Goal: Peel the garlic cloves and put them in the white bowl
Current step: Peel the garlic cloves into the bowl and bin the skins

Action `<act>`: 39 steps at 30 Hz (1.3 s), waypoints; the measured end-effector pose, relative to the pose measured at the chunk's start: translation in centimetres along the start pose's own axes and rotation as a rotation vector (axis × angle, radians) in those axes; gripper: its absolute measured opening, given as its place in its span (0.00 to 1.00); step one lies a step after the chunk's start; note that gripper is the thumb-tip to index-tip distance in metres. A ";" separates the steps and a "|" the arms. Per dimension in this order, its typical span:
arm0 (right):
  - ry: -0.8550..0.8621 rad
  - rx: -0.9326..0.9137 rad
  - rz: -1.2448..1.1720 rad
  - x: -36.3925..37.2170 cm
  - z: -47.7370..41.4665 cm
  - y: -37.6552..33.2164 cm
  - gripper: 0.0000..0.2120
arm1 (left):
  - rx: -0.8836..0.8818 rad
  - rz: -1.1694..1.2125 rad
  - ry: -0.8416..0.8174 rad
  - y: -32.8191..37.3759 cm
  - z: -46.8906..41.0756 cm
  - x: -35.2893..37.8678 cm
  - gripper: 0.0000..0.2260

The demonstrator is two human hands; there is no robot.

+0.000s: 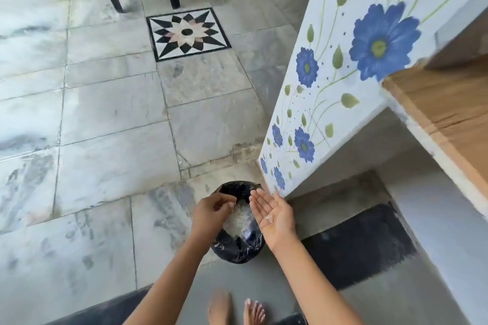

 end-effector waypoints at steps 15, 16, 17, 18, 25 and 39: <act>0.088 0.158 0.364 -6.7 -24.5 9.4 0.35 | -0.122 -0.060 -0.001 -24.2 -13.3 11.5 0.12; 0.098 0.184 0.353 -7.1 -24.7 9.6 0.34 | -0.096 -0.011 0.017 -23.7 -13.1 11.7 0.13; 0.096 0.216 0.331 -7.2 -24.8 10.0 0.34 | -0.050 0.062 0.011 -22.8 -12.8 12.2 0.13; 0.090 0.240 0.306 -7.2 -25.0 10.3 0.34 | 0.017 0.119 -0.020 -21.5 -12.3 13.0 0.13; 0.046 0.233 0.253 -7.1 -23.3 9.7 0.29 | -0.267 -0.472 -0.157 -29.6 -14.0 15.0 0.21; 0.009 -0.214 0.865 -3.7 -15.2 2.3 0.19 | -0.055 -0.400 -0.075 -17.4 -10.9 9.2 0.21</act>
Point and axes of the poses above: each hand's wrist, its own z-axis away from the middle knuckle, its own x-axis out of the palm, y = z × x, the point moved 10 cm from there along -z, towards the middle knuckle, and after that the axes turned 6 degrees about y, right-handed, at the moved point
